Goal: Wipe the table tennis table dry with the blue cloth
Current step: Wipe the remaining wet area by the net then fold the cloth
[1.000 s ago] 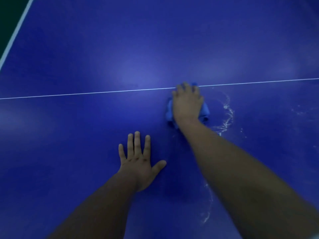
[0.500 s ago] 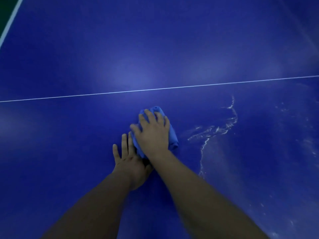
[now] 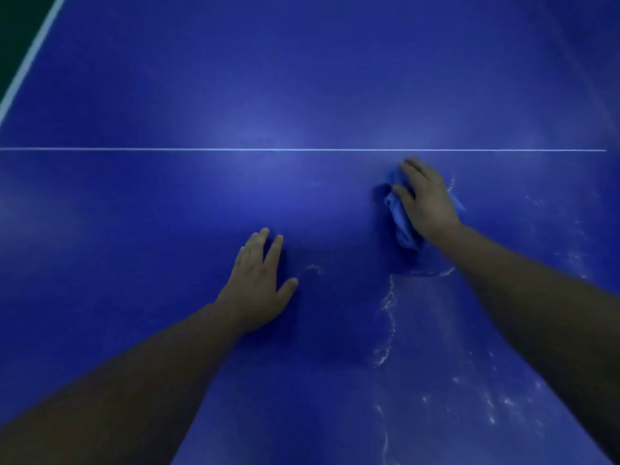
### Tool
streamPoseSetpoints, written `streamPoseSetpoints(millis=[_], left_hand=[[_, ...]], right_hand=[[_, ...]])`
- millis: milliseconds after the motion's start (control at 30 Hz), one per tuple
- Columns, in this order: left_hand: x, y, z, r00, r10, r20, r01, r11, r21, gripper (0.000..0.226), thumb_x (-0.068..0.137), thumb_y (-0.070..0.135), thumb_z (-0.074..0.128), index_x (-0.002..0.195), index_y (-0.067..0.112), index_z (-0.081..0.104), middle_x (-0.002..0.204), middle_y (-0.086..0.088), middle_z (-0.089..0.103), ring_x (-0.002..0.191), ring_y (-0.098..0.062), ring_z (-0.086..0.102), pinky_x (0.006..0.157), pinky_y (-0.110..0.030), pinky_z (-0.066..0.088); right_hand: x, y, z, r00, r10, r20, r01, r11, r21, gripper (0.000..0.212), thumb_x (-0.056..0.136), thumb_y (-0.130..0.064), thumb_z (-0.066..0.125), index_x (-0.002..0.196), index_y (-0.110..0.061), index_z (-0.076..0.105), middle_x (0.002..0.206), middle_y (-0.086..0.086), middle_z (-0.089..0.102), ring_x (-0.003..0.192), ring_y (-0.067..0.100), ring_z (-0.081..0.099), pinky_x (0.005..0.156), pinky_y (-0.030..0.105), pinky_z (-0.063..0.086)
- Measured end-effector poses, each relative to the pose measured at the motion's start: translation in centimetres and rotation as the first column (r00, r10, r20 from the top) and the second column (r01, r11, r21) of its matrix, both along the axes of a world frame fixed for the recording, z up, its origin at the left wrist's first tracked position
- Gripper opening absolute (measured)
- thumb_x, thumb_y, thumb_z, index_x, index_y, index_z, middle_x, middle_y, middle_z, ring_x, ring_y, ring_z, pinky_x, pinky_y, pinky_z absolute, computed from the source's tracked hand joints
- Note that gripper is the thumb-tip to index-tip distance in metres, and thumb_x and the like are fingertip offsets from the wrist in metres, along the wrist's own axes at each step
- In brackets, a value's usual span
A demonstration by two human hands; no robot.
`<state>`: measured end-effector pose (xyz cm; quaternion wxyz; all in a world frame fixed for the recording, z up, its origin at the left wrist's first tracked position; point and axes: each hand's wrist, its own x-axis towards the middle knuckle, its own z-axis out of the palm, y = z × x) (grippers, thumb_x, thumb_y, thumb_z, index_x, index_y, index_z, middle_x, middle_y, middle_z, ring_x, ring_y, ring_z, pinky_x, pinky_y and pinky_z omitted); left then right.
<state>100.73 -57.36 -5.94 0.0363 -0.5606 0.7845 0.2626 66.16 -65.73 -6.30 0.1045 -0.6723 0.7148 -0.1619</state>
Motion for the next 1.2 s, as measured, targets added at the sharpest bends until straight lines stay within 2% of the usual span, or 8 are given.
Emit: streamPoseSetpoints(millis=[233,433,500,600,767,933,1067,1200], left_hand=[[1.6,11.1,-2.4,0.993,0.113,0.038,-0.107,0.983,-0.147,0.075,0.098,0.056,0.025,0.158,0.01,0.02,0.165,-0.015,0.007,0.153,-0.031,0.003,0.123,-0.043,-0.004],[1.6,13.1,-3.5,0.951,0.23,0.205,-0.211,0.971,-0.112,0.083,0.099,0.066,0.014,0.156,0.007,0.025,0.164,-0.02,0.014,0.153,-0.034,0.007,0.118,-0.054,0.001],[1.6,13.0,-4.1,0.951,0.206,0.229,-0.184,0.976,-0.114,0.082,0.1,0.065,0.015,0.154,0.004,0.028,0.161,-0.024,0.022,0.15,-0.039,0.018,0.114,-0.059,0.01],[1.4,12.9,-4.2,0.951,0.2,0.234,-0.172,0.976,-0.137,0.08,0.101,0.063,0.016,0.153,0.003,0.028,0.159,-0.026,0.027,0.147,-0.041,0.023,0.11,-0.061,0.015],[1.6,12.9,-4.4,0.946,0.204,0.253,-0.164,0.971,-0.173,0.079,0.102,0.062,0.017,0.154,0.004,0.028,0.159,-0.025,0.027,0.148,-0.04,0.022,0.109,-0.06,0.017],[1.9,12.9,-4.6,0.942,0.205,0.265,-0.165,0.973,-0.164,0.079,0.101,0.063,0.015,0.153,0.006,0.029,0.159,-0.023,0.027,0.148,-0.037,0.021,0.109,-0.058,0.016],[1.6,12.9,-4.2,0.953,0.183,0.24,-0.156,0.98,-0.128,0.079,0.101,0.064,0.016,0.153,0.007,0.029,0.16,-0.022,0.026,0.149,-0.037,0.02,0.111,-0.058,0.014],[1.5,12.5,-3.5,0.956,0.208,0.208,-0.184,0.975,-0.127,0.079,0.099,0.064,0.025,0.156,0.009,0.022,0.163,-0.02,0.015,0.152,-0.033,0.008,0.113,-0.057,0.009]], right_hand=[[13.0,-2.2,-1.9,0.949,0.316,-0.015,-0.316,0.949,-0.004,0.053,0.096,-0.031,0.042,0.127,0.006,0.062,0.134,0.025,0.06,0.122,0.044,0.057,0.106,0.051,0.042],[15.5,11.0,-1.5,0.641,0.766,0.038,-0.767,0.639,0.061,0.05,0.1,-0.033,0.05,0.144,-0.01,0.052,0.151,0.007,0.049,0.14,0.023,0.041,0.116,0.038,0.027],[13.4,9.8,-2.3,0.691,0.722,-0.028,-0.722,0.692,0.014,0.053,0.098,-0.034,0.05,0.144,-0.008,0.053,0.153,0.013,0.045,0.14,0.031,0.041,0.119,0.043,0.027],[10.8,2.6,-3.0,0.942,0.326,-0.076,-0.327,0.945,0.002,0.062,0.092,-0.039,0.042,0.14,-0.001,0.055,0.148,0.026,0.046,0.133,0.048,0.045,0.116,0.054,0.031],[12.5,-6.8,-1.2,0.968,0.234,-0.095,-0.229,0.971,0.069,0.079,0.092,-0.056,0.026,0.144,0.0,0.049,0.15,0.021,0.045,0.137,0.038,0.043,0.118,0.046,0.028],[19.4,-0.1,-2.1,0.618,0.784,-0.055,-0.781,0.62,0.073,0.056,0.099,-0.043,0.04,0.141,-0.01,0.056,0.147,0.01,0.053,0.138,0.03,0.045,0.117,0.042,0.029],[15.8,5.3,-2.1,0.282,0.954,-0.103,-0.948,0.293,0.126,0.047,0.105,-0.041,0.038,0.146,-0.021,0.052,0.156,-0.002,0.044,0.148,0.021,0.031,0.12,0.038,0.02],[16.3,-0.8,-2.8,0.65,0.747,-0.135,-0.745,0.662,0.08,0.051,0.102,-0.035,0.036,0.139,-0.008,0.056,0.147,0.014,0.052,0.135,0.035,0.048,0.116,0.05,0.034]])
